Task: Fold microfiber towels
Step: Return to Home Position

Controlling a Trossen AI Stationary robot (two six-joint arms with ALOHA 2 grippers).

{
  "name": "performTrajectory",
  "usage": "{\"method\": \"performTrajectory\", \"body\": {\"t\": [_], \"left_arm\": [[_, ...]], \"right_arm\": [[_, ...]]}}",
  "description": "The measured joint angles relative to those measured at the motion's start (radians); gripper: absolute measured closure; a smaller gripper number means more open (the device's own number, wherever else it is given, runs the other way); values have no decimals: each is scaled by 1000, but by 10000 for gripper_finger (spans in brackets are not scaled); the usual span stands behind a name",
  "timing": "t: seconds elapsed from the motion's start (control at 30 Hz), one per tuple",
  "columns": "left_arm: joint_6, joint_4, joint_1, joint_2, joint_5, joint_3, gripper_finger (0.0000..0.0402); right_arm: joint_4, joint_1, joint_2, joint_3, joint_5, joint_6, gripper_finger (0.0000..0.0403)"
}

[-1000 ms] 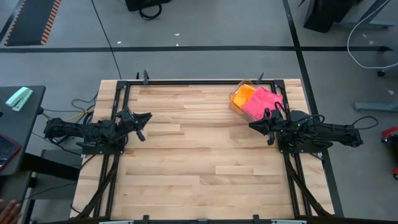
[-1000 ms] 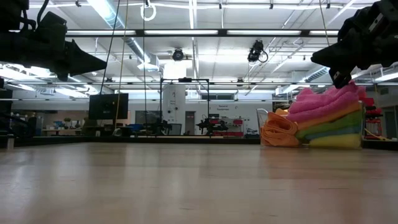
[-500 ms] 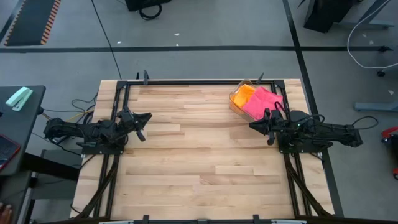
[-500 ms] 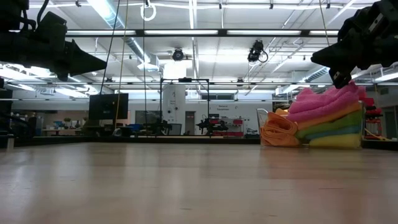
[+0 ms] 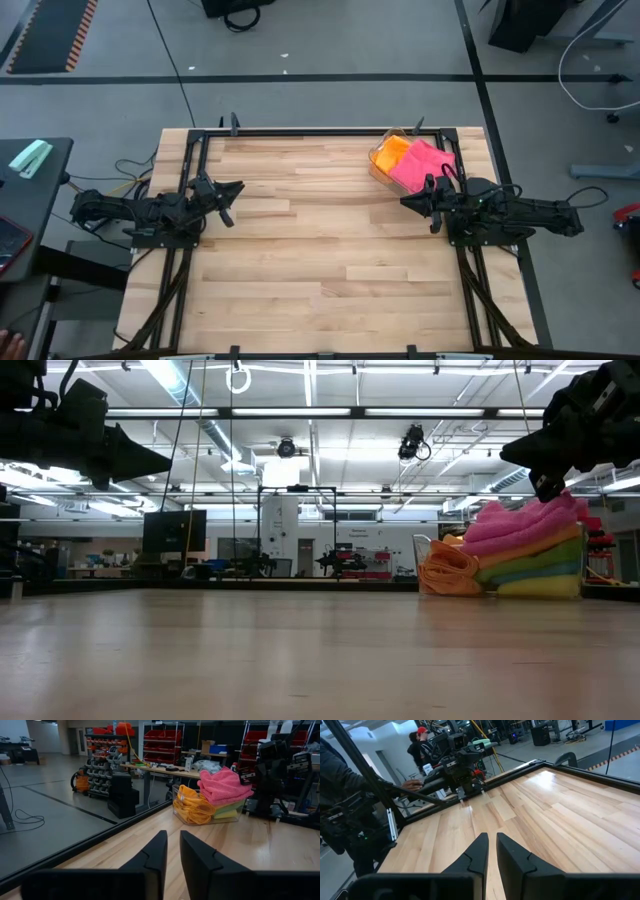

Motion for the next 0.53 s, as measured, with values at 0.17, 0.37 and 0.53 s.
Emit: {"method": "performTrajectory", "body": {"t": [0.17,0.37,0.53], "left_arm": [[0,0,0,0,0,0,349],[0,0,0,0,0,0,343],[0,0,0,0,0,0,338]], "right_arm": [[0,0,0,0,0,0,358],[0,0,0,0,0,0,358],[0,0,0,0,0,0,358]]}}
